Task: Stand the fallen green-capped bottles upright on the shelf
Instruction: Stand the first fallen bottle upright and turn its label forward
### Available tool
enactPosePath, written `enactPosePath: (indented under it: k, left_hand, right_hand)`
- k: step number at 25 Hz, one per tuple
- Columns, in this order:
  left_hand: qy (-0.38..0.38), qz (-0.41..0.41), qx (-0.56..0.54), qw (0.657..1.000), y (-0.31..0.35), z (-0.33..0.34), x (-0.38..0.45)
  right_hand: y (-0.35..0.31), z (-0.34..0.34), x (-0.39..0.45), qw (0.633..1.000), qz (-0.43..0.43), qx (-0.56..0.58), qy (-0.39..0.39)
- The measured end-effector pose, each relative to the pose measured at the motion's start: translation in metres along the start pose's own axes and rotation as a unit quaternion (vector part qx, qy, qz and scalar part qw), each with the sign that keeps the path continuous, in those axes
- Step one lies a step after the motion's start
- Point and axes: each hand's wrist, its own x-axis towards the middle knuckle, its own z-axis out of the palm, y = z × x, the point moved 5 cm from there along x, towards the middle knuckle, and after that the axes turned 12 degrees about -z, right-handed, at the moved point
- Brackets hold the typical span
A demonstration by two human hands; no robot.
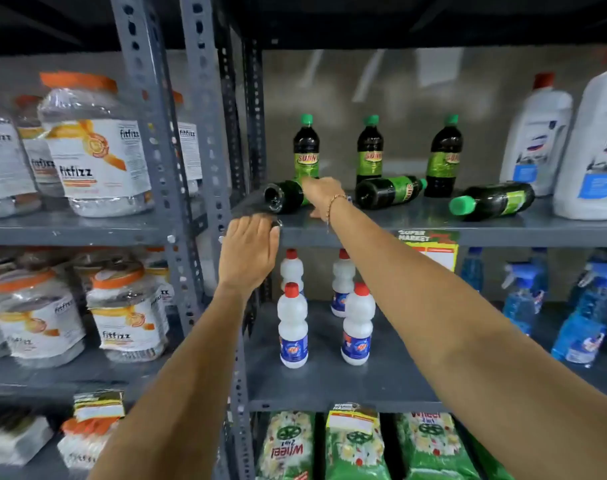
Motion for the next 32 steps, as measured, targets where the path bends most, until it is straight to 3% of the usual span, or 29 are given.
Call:
enactPosePath:
  k: [4,10,13,16,19,22,27,32]
  left_hand:
    - [0.039,-0.001,0.024,0.999,0.001,0.002,-0.003]
    - [0.082,0.018,0.029,0.996,-0.004,0.005,-0.004]
    - [0.088,0.022,0.028,0.995,-0.004,0.006,-0.004]
    - [0.093,0.018,0.017,0.995,-0.005,0.006,-0.006]
    - [0.091,0.017,0.018,0.996,-0.003,0.004,-0.006]
    - [0.087,0.015,0.014,0.996,-0.004,0.001,-0.006]
    - [0.101,0.012,0.006,0.995,-0.004,0.001,-0.007]
    - [0.103,0.017,0.005,0.994,-0.003,0.000,-0.007]
  right_hand:
    - [-0.007,0.016,0.002,0.994,0.089,0.061,0.034]
    - [-0.010,0.023,0.009,0.988,0.134,-0.019,0.077]
    - [-0.012,0.017,0.010,0.988,0.120,-0.031,0.097]
    - [-0.020,-0.006,0.017,0.982,0.080,-0.125,0.120]
    - [-0.028,-0.002,0.014,0.978,0.057,-0.191,0.064]
    - [-0.020,0.015,0.007,0.979,0.081,-0.186,0.028]
    - [-0.039,0.013,0.018,0.980,0.020,-0.199,0.011]
    - [-0.036,0.013,0.012,0.969,0.036,-0.241,0.036]
